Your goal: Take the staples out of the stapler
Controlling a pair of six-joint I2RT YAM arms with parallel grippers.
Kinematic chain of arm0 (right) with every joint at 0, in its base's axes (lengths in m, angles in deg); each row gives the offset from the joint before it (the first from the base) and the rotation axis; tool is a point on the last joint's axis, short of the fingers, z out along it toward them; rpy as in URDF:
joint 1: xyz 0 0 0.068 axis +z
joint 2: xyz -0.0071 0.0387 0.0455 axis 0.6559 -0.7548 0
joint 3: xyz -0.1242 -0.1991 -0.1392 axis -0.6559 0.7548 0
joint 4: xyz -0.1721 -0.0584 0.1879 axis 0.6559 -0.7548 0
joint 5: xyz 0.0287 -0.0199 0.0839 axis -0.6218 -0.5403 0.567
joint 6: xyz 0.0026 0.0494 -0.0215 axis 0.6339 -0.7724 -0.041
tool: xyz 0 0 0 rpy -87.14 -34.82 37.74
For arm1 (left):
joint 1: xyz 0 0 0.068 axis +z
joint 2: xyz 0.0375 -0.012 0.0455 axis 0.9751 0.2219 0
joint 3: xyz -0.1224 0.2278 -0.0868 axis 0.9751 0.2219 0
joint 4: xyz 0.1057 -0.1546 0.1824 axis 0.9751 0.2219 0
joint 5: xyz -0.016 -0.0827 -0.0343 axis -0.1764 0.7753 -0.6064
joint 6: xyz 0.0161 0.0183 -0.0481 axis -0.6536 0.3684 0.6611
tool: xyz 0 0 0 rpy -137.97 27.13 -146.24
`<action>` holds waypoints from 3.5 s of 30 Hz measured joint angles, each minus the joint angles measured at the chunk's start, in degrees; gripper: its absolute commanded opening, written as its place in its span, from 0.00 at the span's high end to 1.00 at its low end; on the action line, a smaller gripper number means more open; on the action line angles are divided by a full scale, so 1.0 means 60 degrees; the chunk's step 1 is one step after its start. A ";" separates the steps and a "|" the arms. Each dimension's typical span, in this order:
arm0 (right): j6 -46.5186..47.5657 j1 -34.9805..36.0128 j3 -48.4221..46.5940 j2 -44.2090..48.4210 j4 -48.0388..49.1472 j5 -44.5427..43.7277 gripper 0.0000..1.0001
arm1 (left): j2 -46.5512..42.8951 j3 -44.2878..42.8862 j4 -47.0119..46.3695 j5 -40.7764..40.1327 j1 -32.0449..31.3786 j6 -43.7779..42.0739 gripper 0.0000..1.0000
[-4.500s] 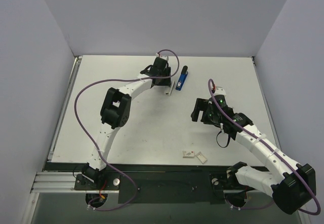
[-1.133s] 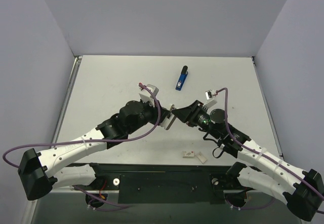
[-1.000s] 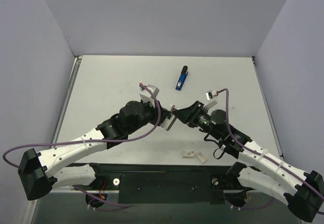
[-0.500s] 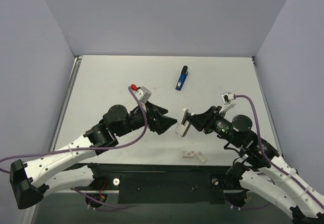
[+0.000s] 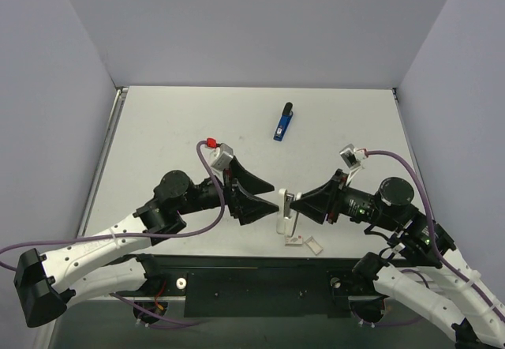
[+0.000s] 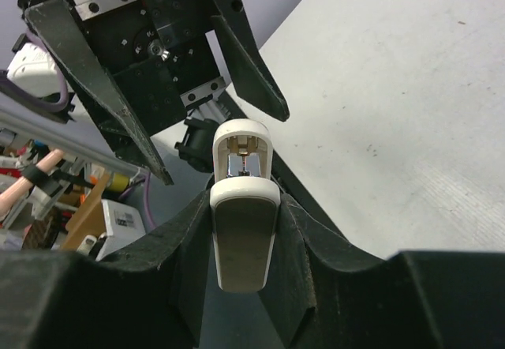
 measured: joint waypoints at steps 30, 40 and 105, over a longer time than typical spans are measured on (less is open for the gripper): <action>0.0211 0.0131 -0.0193 -0.0310 0.1271 0.2324 1.00 | 0.0284 0.0215 -0.2273 0.1661 0.0000 0.1581 0.41; 0.0517 0.0273 -0.0186 -0.0306 0.1235 0.2149 1.00 | 0.0426 0.0208 -0.2546 0.1829 -0.0007 0.1829 0.70; 0.5741 0.2269 -0.2688 -0.3829 -0.3260 0.2998 0.80 | -0.0215 -0.0204 0.2980 0.3450 -0.0277 -0.0608 1.00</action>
